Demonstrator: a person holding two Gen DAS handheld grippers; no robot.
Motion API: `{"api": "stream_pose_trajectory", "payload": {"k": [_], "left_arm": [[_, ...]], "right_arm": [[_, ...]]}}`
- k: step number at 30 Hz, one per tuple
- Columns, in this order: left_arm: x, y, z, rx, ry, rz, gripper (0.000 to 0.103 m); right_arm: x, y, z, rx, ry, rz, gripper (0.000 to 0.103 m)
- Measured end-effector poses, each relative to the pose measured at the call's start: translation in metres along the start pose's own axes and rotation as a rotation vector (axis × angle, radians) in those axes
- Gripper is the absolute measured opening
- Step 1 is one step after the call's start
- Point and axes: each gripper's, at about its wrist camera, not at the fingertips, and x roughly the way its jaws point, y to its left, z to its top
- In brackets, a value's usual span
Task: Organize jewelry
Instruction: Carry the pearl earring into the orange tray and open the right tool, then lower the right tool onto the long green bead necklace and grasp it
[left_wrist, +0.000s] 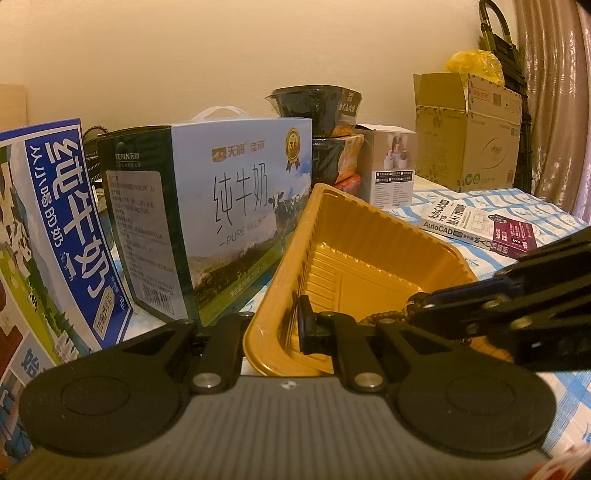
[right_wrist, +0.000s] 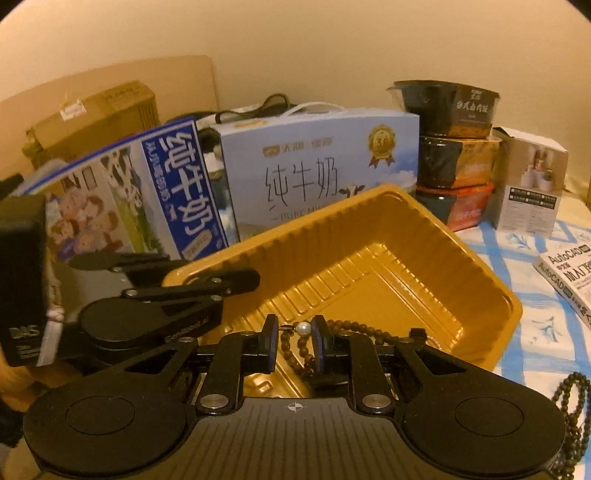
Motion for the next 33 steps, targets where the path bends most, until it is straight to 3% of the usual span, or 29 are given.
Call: {"api": "stream_pose_trajectory", "payload": {"k": [4, 6, 8, 9, 15, 24, 33], "left_arm": [[0.000, 0.000, 0.001, -0.002, -0.001, 0.000, 0.010], [0.000, -0.001, 0.001, -0.003, 0.000, 0.001, 0.010], [-0.001, -0.001, 0.000, -0.002, 0.000, 0.001, 0.010], [-0.001, -0.002, 0.001, -0.002, 0.000, 0.001, 0.010], [-0.001, -0.003, 0.001, 0.002, -0.002, 0.003, 0.010], [-0.002, -0.004, 0.000, -0.001, -0.005, 0.003, 0.010], [-0.002, -0.005, 0.000, 0.002, -0.006, 0.005, 0.010]], "right_arm": [[0.005, -0.005, 0.003, 0.029, -0.015, 0.003, 0.020], [-0.001, -0.011, 0.006, 0.055, -0.044, 0.000, 0.031], [-0.008, -0.016, 0.010, 0.088, -0.081, -0.018, 0.054], [-0.014, -0.019, 0.012, 0.101, -0.099, -0.027, 0.056], [-0.048, -0.045, 0.007, 0.217, -0.130, -0.104, 0.058], [-0.101, -0.109, -0.050, 0.480, -0.093, -0.334, 0.059], [-0.128, -0.150, -0.084, 0.500, -0.021, -0.476, 0.059]]}}
